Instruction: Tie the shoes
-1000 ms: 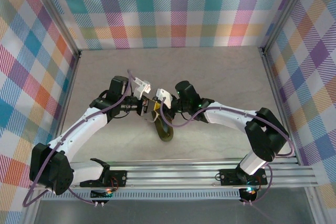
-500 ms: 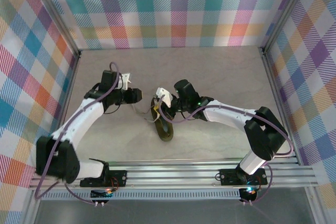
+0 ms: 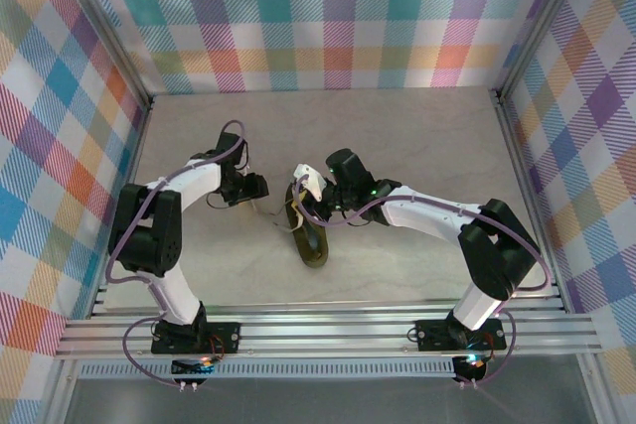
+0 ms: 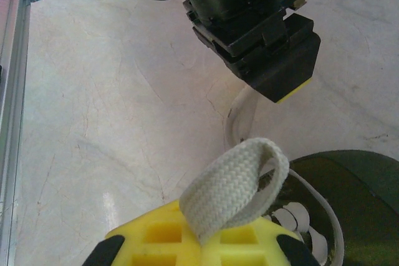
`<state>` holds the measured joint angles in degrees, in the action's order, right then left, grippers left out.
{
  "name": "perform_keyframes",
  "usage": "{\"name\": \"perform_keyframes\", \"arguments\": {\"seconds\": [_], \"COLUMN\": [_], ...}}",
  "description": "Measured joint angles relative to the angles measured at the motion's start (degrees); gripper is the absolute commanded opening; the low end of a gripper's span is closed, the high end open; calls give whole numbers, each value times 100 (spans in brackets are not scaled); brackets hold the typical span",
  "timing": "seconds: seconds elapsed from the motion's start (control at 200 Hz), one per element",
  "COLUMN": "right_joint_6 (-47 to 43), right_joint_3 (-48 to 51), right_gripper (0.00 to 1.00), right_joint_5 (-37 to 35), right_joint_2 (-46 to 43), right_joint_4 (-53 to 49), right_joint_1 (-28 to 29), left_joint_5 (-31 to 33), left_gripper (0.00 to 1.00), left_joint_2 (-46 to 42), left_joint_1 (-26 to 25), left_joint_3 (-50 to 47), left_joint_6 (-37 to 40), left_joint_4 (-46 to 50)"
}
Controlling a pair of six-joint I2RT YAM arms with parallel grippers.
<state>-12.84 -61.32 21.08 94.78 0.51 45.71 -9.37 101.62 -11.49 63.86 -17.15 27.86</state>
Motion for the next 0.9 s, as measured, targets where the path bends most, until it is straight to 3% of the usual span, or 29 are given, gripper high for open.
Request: {"name": "perform_keyframes", "arguments": {"seconds": [0.065, 0.155, 0.26, 0.43, 0.54, 0.735, 0.9], "right_joint_6": [20, 92, 319, 1176, 1508, 1679, 1694], "right_joint_3": [-4, -13, -87, -861, -1097, -1453, -1670], "right_gripper": [0, 0, 0, 0, 0, 0, 0], "right_joint_5": [-44, -136, -304, -151, -105, -28, 219], "right_joint_2": [0, 0, 7, 402, 542, 734, 1038], "right_joint_4": [-68, -175, -323, -752, -922, -1405, -1733], "right_joint_1": [0, 0, -20, -354, -623, -675, -669], "left_joint_5": [11, -39, -199, -514, -562, -177, 549], "left_gripper": [45, 15, 0, 0, 0, 0, 0], "left_joint_2": [111, 140, -146, -1609, -2682, -4028, -4540], "left_joint_1": [0, 0, 0, -90, -450, -1650, -2955], "left_joint_3": [0, -50, -345, -992, -1158, -1510, -1709], "left_joint_6": [-52, -111, -83, 286, 586, 955, 1106], "left_joint_4": [-72, -208, -555, -951, -1228, -1410, -1467]}}
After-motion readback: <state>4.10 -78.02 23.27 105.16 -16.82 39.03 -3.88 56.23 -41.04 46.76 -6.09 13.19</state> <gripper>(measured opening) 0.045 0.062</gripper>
